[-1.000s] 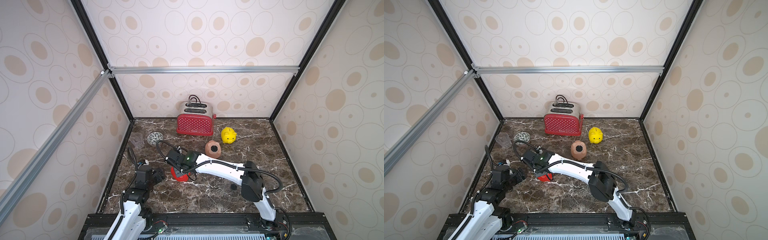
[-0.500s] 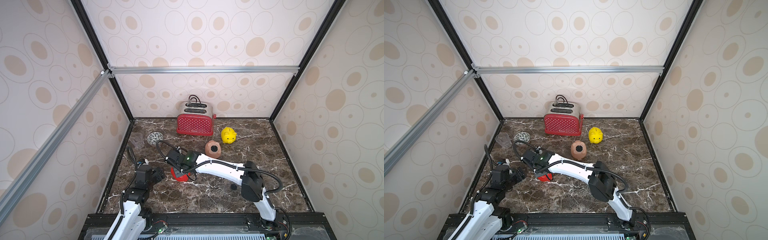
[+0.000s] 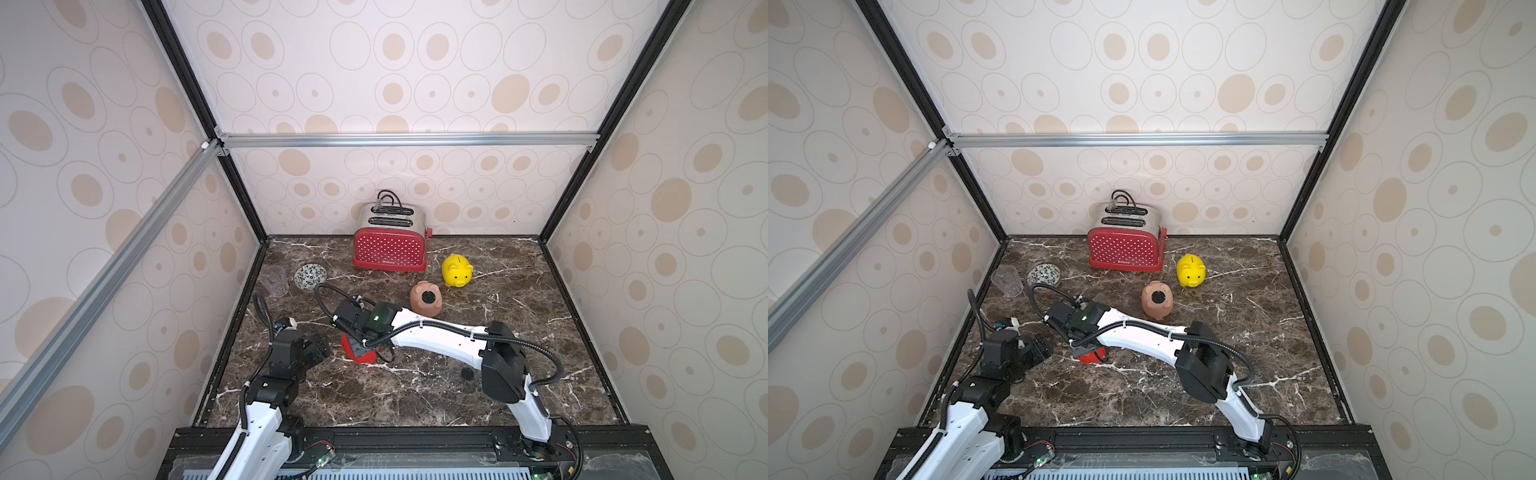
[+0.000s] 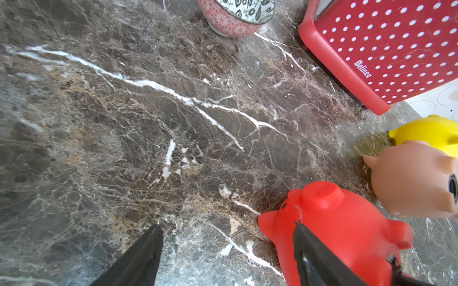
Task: Close piggy banks
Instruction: Insert the knob into the piggy bank.
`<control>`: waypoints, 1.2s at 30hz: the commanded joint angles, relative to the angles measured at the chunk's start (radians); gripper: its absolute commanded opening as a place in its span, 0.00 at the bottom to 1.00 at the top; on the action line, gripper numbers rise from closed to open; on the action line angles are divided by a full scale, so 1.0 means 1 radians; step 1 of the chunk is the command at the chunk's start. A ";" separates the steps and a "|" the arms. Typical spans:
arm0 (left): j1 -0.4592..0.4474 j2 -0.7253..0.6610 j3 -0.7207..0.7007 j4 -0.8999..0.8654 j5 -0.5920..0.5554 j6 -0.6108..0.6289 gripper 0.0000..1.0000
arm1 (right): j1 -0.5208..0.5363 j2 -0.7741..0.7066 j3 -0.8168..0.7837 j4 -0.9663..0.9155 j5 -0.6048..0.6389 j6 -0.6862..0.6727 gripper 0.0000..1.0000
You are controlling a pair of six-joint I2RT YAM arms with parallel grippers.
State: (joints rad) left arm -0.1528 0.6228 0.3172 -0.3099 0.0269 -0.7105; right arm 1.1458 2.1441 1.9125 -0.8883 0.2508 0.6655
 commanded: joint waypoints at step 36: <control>0.002 -0.010 0.015 -0.008 -0.018 0.022 0.83 | -0.012 0.036 0.131 -0.147 -0.048 0.029 0.00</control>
State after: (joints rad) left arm -0.1524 0.6235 0.3172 -0.3099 0.0235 -0.7090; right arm 1.1374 2.1696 1.9999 -0.9642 0.2047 0.6739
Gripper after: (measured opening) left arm 0.829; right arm 0.041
